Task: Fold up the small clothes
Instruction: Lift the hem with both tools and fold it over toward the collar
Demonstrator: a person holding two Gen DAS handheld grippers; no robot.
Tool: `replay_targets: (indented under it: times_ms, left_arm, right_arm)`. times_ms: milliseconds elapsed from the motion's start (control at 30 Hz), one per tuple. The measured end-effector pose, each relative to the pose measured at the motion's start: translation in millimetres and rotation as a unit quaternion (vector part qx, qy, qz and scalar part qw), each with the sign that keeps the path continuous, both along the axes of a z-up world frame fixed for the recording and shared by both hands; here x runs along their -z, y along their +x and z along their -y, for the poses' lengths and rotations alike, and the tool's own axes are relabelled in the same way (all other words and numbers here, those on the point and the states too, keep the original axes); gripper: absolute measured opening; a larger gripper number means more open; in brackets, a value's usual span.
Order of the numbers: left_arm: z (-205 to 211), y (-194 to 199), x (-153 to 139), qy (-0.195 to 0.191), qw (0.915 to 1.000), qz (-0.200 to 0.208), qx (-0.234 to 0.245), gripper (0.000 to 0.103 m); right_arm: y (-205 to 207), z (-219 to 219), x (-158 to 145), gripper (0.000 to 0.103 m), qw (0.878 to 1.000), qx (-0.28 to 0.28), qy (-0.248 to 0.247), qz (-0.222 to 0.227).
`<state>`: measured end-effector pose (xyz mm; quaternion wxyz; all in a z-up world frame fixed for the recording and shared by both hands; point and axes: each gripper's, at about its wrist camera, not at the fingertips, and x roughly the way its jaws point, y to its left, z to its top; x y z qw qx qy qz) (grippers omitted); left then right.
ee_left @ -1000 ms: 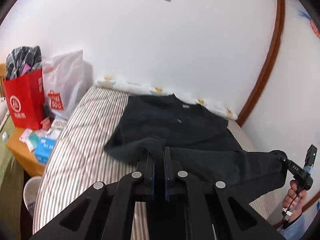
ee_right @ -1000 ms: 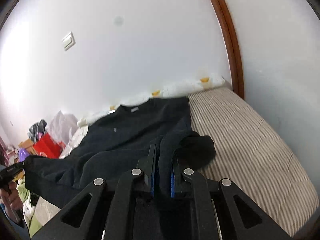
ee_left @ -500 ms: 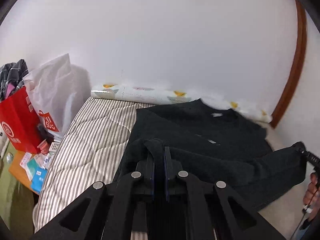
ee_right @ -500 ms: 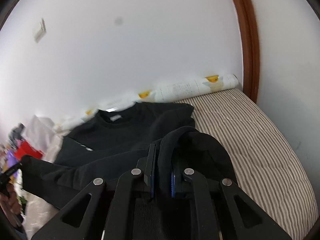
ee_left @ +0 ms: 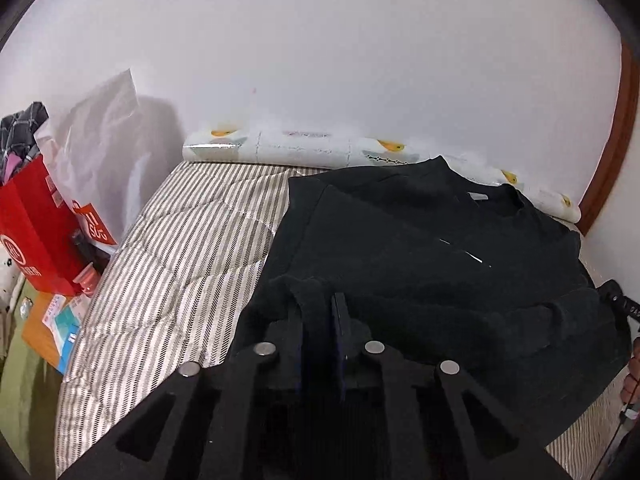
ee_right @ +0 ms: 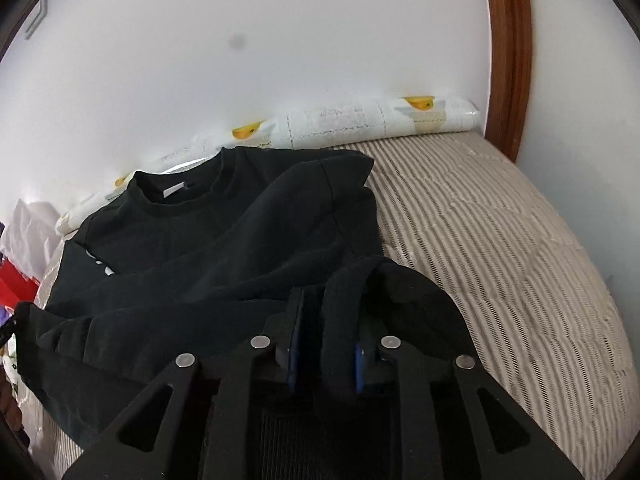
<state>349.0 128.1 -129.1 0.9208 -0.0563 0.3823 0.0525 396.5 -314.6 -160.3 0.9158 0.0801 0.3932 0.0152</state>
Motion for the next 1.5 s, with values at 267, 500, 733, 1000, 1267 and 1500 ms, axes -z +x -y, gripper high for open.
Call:
replay_targets:
  times_ms: [267, 500, 733, 1000, 1267, 1500]
  left_arm:
    - [8.5, -29.5, -19.9, 0.005, 0.9997, -0.003, 0.024, 0.036]
    - [-0.5, -81.5, -18.7, -0.036, 0.9982, -0.015, 0.046, 0.057]
    - [-15.5, -110.2, 18.6, -0.108, 0.9919, -0.055, 0.037, 0.058]
    - [-42.7, -99.3, 41.5, -0.226, 0.9721, -0.061, 0.012, 0.060]
    - [-31.7, -77.8, 42.1, -0.195, 0.9790, -0.057, -0.012, 0.057]
    - [-13.0, -80.5, 35.4, -0.104, 0.9928, -0.060, -0.009, 0.010]
  right_arm:
    - [-72.1, 8.2, -35.1, 0.049, 0.998, -0.013, -0.043, 0.038]
    - [-130.0, 40.6, -21.5, 0.061, 0.999, 0.006, -0.042, 0.009]
    - [-145.1, 59.5, 9.5, 0.061, 0.999, 0.023, 0.019, -0.028]
    - [-124.6, 73.2, 18.7, 0.062, 0.992, 0.049, 0.111, -0.019]
    - [-101.0, 65.5, 28.6, 0.056, 0.991, 0.068, 0.112, -0.018]
    - [-105.2, 66.4, 21.5, 0.012, 0.995, 0.050, 0.089, -0.001]
